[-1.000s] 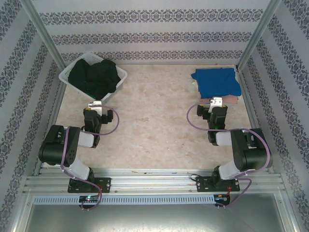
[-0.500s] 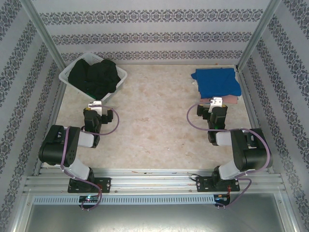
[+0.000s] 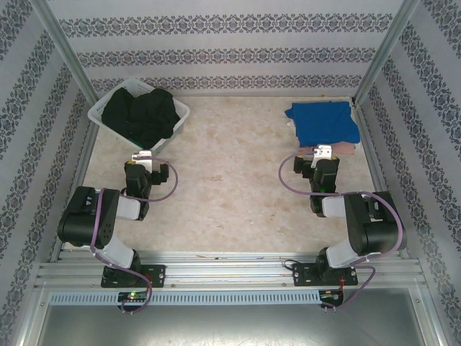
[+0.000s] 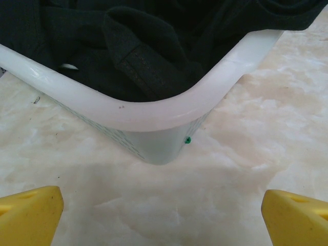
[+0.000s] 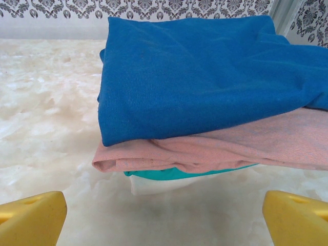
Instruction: Fold and stack the t-shirts
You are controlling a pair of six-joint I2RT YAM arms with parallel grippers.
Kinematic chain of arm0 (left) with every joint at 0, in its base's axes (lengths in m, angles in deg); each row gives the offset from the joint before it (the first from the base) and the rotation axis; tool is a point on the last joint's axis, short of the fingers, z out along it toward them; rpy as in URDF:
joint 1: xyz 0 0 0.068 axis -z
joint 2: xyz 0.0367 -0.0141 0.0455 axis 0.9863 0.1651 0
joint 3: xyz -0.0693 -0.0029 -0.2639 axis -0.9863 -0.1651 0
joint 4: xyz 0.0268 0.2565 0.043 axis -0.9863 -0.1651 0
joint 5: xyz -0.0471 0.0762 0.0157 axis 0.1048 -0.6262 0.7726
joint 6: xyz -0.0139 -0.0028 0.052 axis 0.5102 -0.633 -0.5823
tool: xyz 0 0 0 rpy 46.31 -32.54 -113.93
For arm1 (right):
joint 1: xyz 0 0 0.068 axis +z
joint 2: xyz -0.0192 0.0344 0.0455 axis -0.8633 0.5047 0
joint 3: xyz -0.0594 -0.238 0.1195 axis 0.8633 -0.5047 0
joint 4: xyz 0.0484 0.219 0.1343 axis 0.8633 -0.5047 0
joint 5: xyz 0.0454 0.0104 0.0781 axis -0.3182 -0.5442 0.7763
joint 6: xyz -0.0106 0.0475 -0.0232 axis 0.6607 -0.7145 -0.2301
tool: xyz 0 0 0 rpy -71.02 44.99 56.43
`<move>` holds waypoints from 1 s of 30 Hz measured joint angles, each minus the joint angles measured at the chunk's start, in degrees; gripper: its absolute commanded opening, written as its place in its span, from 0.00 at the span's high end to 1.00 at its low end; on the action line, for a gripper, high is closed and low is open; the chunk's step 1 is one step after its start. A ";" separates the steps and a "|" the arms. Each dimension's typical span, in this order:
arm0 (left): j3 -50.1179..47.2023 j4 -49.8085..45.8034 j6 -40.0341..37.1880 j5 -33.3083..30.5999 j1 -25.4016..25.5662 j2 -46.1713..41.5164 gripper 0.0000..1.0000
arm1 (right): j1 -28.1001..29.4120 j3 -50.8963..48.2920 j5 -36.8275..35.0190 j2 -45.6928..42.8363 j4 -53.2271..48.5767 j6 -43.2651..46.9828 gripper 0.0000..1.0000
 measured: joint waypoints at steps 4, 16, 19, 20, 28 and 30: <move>-0.17 -6.56 -0.24 0.00 0.42 -9.55 0.00 | 0.15 0.07 -0.04 -0.66 -0.92 0.11 0.02; 27.69 -37.68 19.02 -0.63 0.26 -20.90 0.00 | -1.40 15.23 7.58 -16.37 -28.24 -20.41 0.02; 38.80 -45.90 20.15 -0.52 -0.39 -8.92 0.00 | -1.51 18.36 14.12 -13.27 -36.68 -24.39 0.02; 41.99 -48.43 20.24 -0.39 -0.50 -5.53 0.00 | -0.17 19.32 14.95 -12.61 -39.04 -24.70 0.02; 78.09 -73.35 20.68 0.72 -1.38 25.14 0.14 | 14.27 22.64 17.94 -12.04 -49.42 -23.61 0.02; 84.37 -77.88 21.00 1.42 -1.60 30.42 0.20 | 15.74 22.75 18.73 -11.63 -50.34 -23.04 0.02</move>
